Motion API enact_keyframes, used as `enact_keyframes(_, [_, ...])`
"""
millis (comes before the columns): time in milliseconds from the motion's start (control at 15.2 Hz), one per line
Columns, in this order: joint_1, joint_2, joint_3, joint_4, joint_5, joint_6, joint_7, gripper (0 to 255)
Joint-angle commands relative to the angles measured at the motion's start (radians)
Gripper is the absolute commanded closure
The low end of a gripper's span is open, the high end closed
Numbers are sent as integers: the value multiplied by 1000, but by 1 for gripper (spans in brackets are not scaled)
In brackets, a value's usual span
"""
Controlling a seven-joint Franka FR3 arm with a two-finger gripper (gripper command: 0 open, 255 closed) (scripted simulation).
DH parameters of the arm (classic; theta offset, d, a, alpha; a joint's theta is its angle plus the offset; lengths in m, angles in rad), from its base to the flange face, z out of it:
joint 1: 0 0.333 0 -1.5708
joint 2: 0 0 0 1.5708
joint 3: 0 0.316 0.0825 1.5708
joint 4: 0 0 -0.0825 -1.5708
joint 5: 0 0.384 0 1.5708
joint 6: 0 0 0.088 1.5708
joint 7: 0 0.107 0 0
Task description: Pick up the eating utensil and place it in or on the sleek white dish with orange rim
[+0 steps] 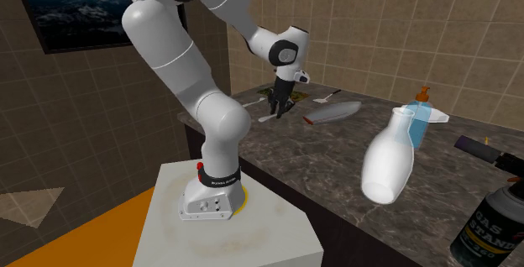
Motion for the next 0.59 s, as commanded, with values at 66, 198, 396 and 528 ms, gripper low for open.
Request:
enact_keyframes(66, [-3, -30, -5, 19, -9, -50, 10, 255])
enact_keyframes(198, [-5, -48, -9, 35, -16, -83, 16, 255])
enact_keyframes(396, [-7, -72, -14, 61, -24, -131, 26, 255])
enact_keyframes(528, [-9, -86, -18, 79, -30, -163, 32, 255])
